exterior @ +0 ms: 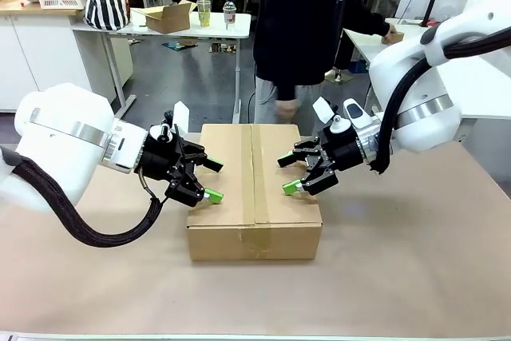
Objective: Pack the gift set into the box.
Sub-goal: Press and hold the closed box until the human finishes sealing it.
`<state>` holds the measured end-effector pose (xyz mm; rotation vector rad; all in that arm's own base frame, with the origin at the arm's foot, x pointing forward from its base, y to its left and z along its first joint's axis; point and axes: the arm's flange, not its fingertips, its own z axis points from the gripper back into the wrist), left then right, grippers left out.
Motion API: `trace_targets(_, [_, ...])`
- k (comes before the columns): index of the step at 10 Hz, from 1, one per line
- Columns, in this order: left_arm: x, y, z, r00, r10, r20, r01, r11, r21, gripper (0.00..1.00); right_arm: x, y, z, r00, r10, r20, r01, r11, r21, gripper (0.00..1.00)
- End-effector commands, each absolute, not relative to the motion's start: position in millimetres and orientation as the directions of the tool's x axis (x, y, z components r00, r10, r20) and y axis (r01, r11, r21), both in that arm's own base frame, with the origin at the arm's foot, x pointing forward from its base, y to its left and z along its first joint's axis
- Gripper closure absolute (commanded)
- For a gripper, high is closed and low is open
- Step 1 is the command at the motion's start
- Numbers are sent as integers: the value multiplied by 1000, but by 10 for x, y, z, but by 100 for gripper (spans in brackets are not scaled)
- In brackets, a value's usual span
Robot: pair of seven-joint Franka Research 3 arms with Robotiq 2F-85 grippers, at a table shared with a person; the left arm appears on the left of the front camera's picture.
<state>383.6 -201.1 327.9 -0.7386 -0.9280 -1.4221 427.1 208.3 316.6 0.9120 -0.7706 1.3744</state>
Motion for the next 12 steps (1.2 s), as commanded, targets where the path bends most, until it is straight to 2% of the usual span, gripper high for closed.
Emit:
trace_targets(1, [3821, -2038, 3274, -78, -487, 870, 992, 52, 118, 0, 4262, 2071, 3135, 70, 473, 878, -996, -20, 90, 0])
trace_targets(12, [3821, -2038, 3274, -78, -487, 870, 992, 52, 118, 0, 4262, 2071, 3135, 70, 473, 878, -996, -20, 90, 0])
